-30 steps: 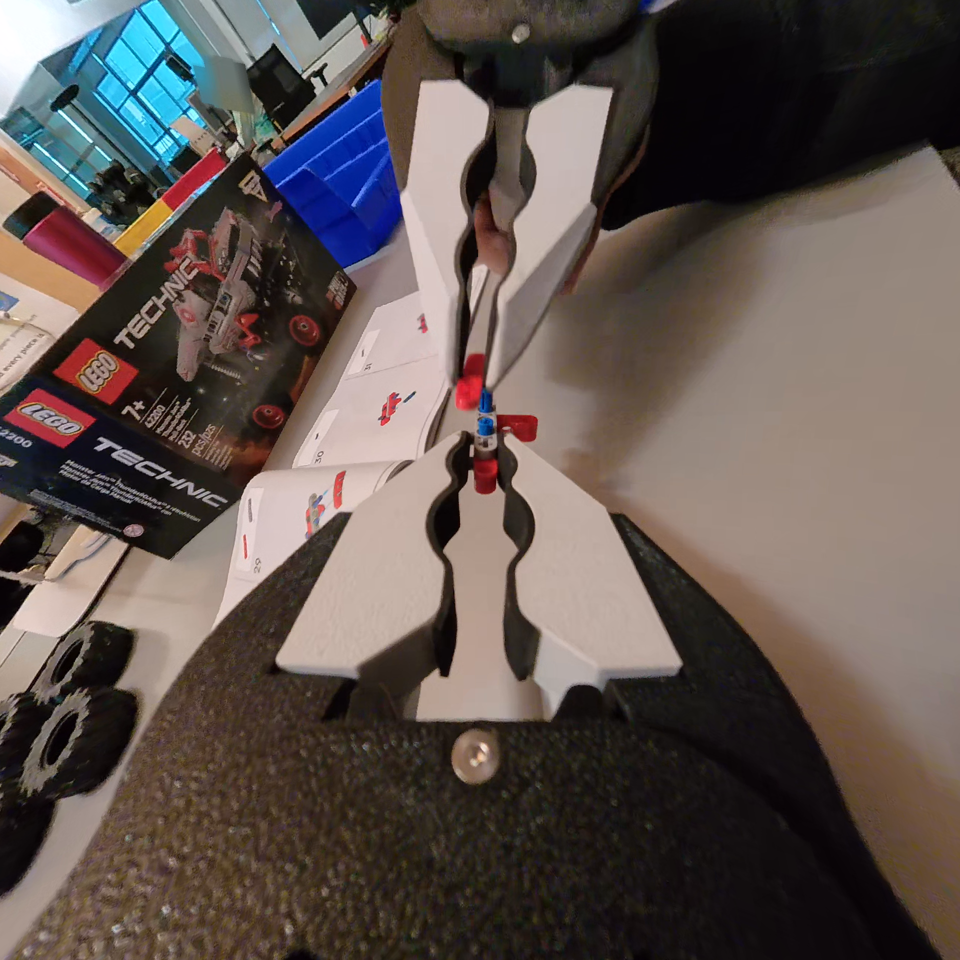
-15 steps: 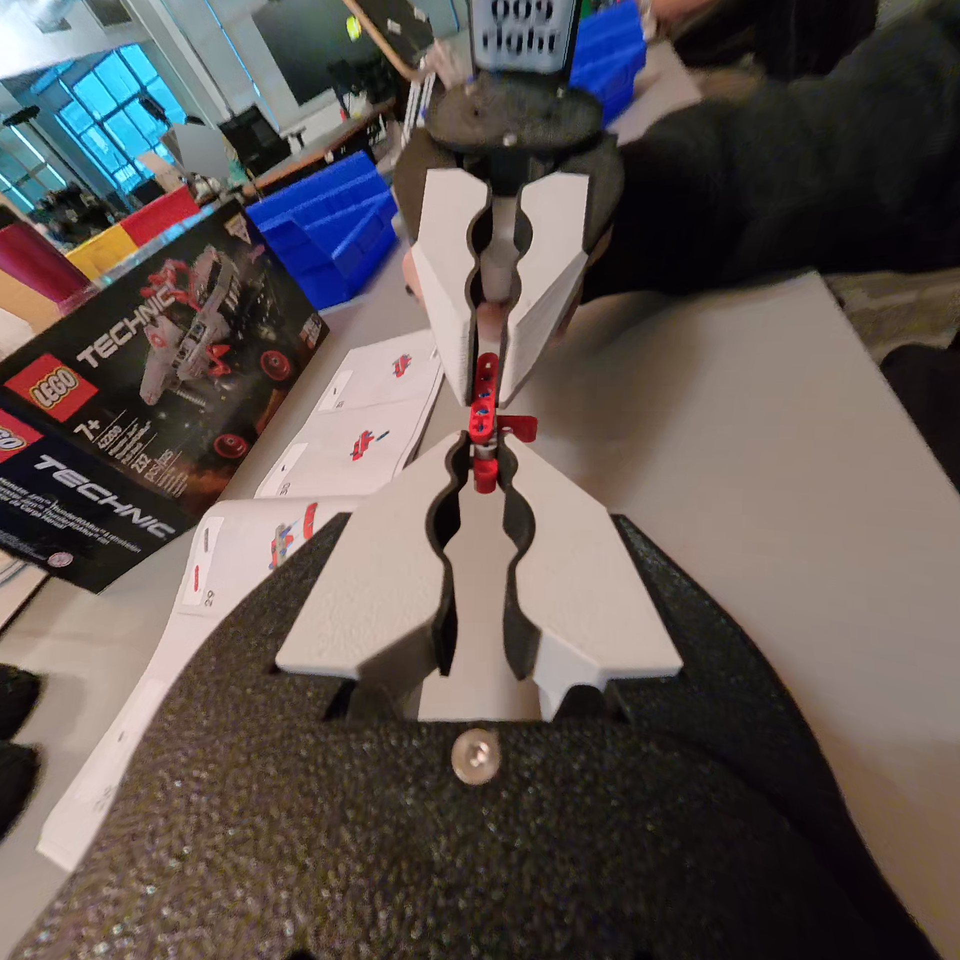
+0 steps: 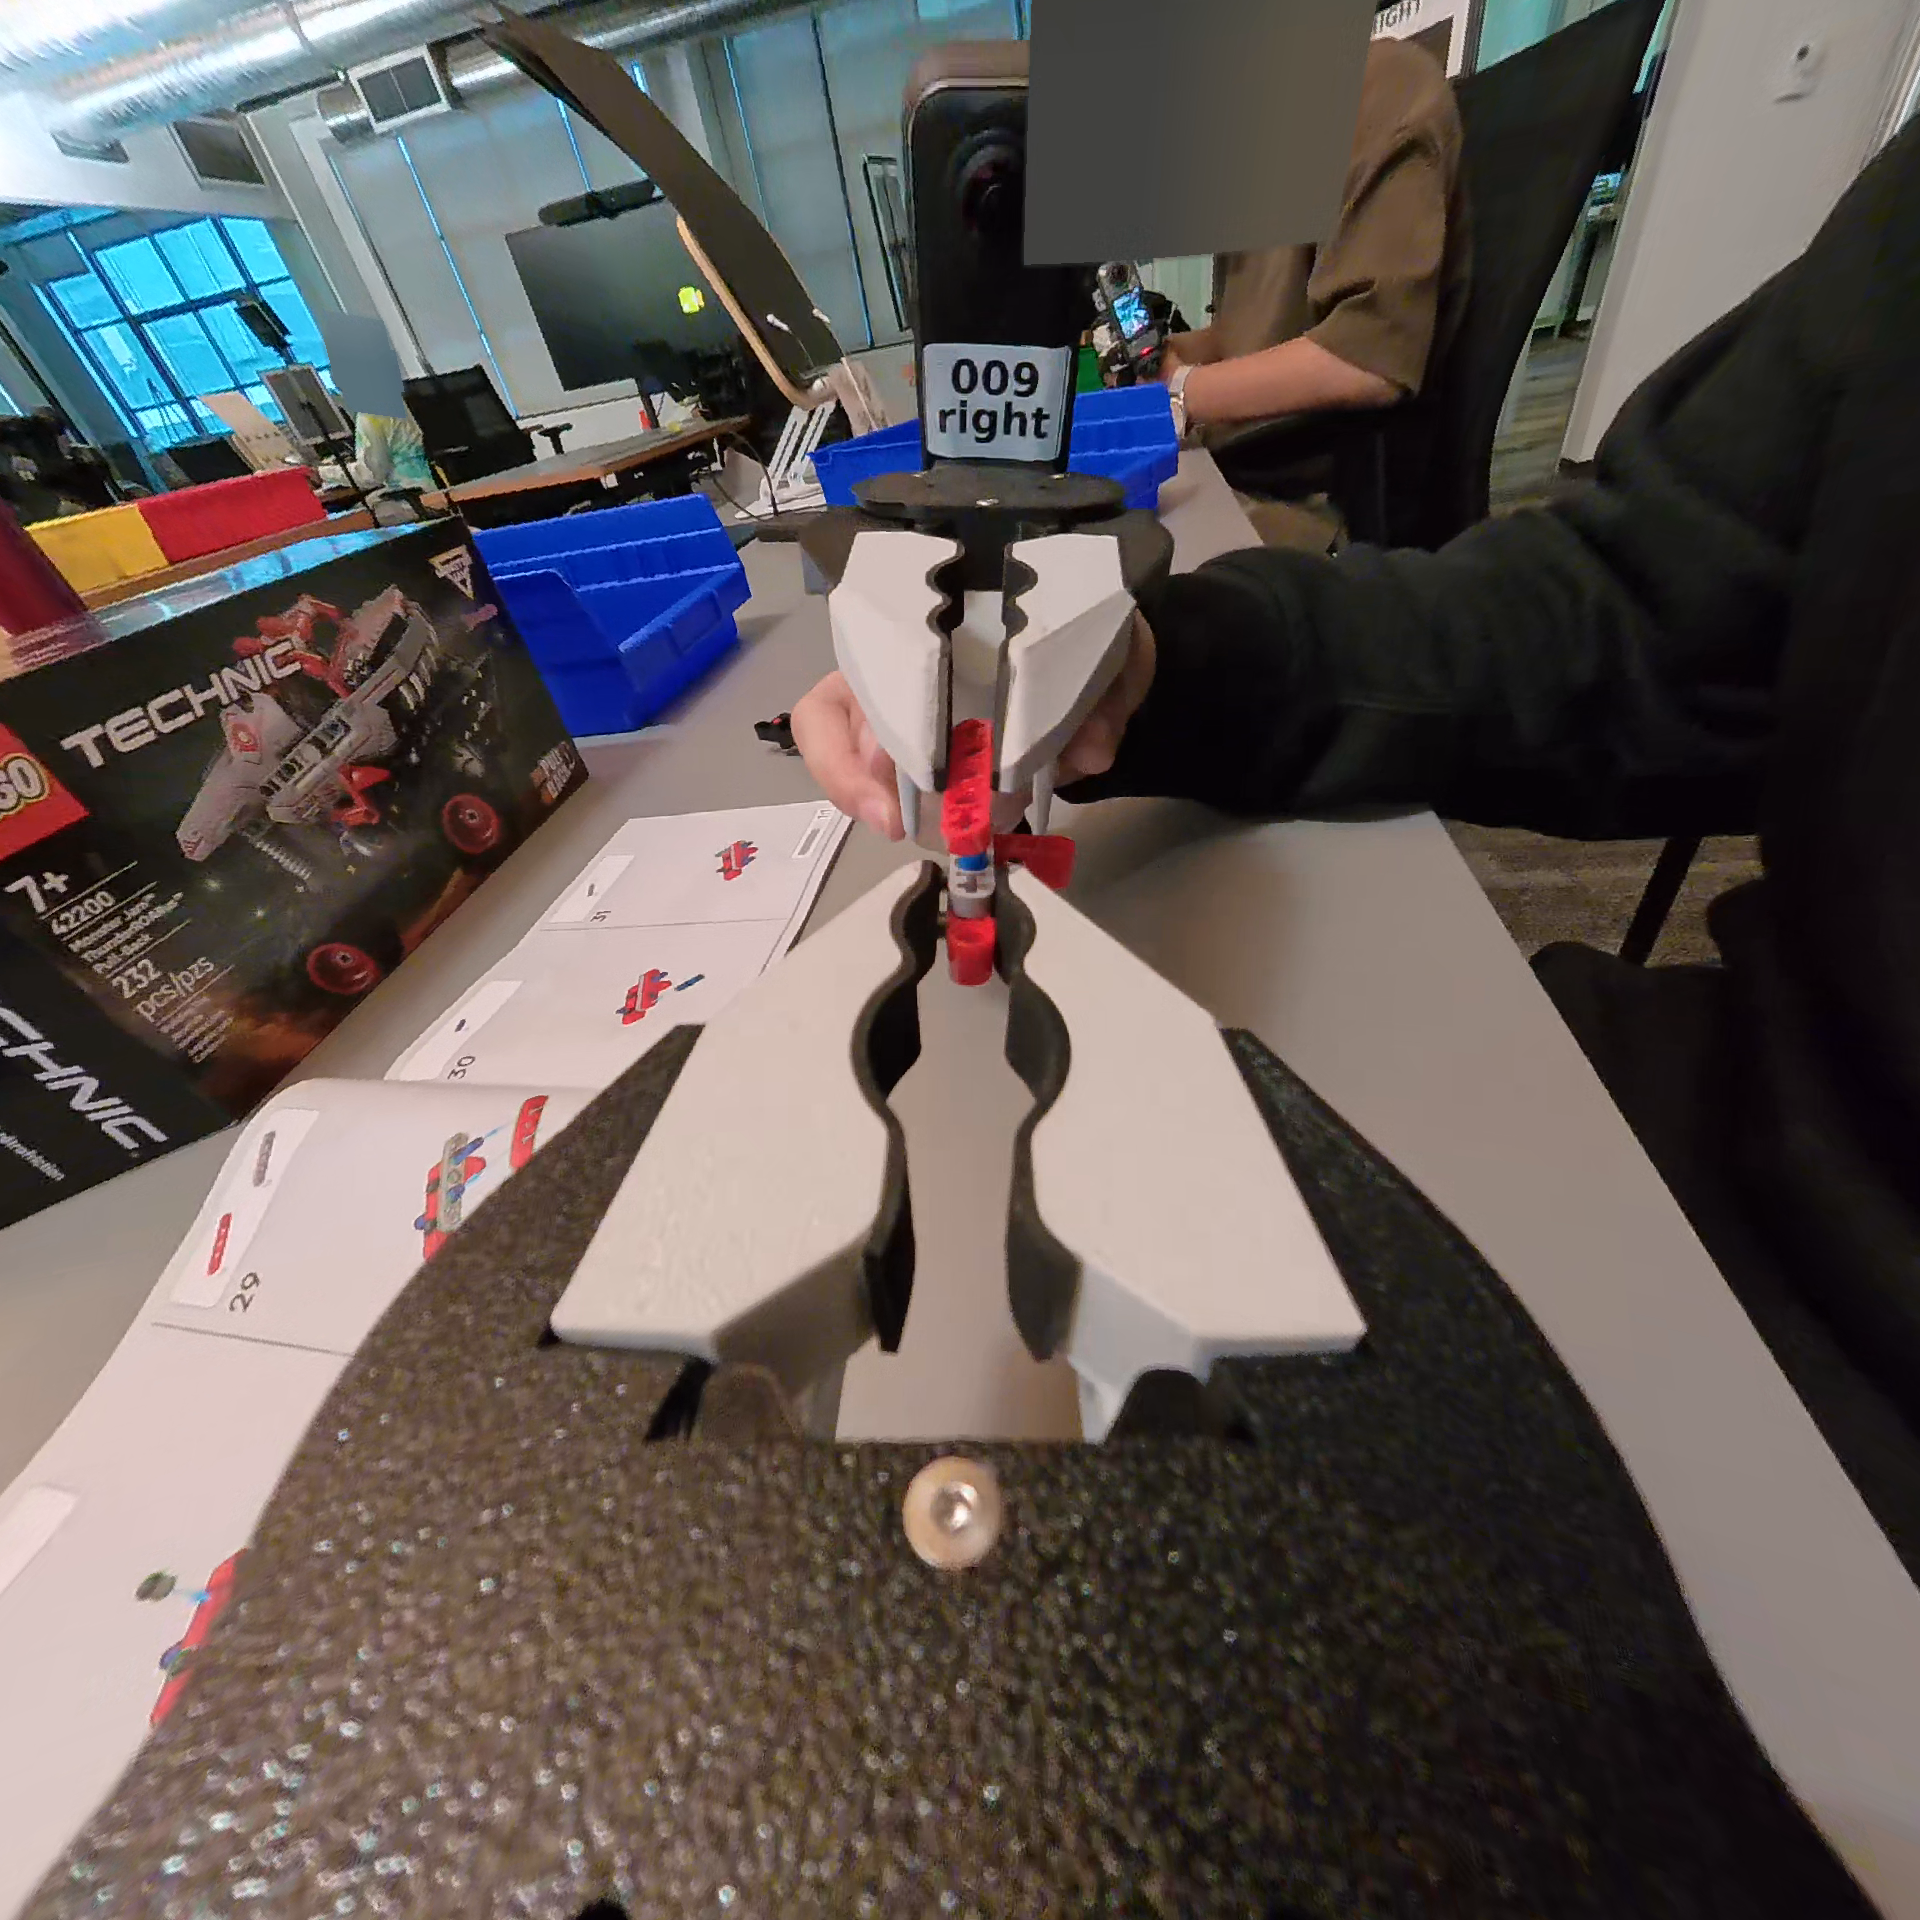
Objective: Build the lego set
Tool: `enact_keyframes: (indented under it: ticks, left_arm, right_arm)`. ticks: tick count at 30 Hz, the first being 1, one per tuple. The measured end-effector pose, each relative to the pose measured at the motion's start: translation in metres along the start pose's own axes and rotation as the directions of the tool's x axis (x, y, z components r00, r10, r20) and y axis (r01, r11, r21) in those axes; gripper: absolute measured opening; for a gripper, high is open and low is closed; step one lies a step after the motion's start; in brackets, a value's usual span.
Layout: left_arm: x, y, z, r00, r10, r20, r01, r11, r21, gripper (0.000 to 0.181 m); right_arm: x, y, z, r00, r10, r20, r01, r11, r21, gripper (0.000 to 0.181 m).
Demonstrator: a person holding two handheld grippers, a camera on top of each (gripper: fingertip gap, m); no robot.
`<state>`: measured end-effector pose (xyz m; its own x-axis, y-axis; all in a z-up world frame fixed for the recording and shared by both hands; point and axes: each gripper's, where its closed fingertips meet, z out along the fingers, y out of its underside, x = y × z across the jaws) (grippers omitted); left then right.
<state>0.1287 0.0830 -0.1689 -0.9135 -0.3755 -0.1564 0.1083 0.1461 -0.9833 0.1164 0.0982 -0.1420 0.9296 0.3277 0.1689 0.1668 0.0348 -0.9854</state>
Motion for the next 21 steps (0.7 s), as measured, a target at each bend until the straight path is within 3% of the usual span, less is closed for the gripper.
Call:
enact_keyframes:
  ticks: [11, 21]
  left_arm:
    - [0.0, 0.005, 0.002, 1.0, -0.007, -0.006, 0.007, 0.999, -0.037, 0.007]
    - [-0.002, 0.009, 0.005, 0.999, -0.036, -0.012, 0.035, 0.997, -0.07, 0.007]
  right_arm:
    - [0.001, 0.019, -0.001, 0.999, -0.034, -0.001, 0.033, 0.993, -0.114, 0.008]
    - [0.003, 0.024, -0.004, 1.0, 0.003, 0.005, -0.002, 0.993, -0.117, 0.008]
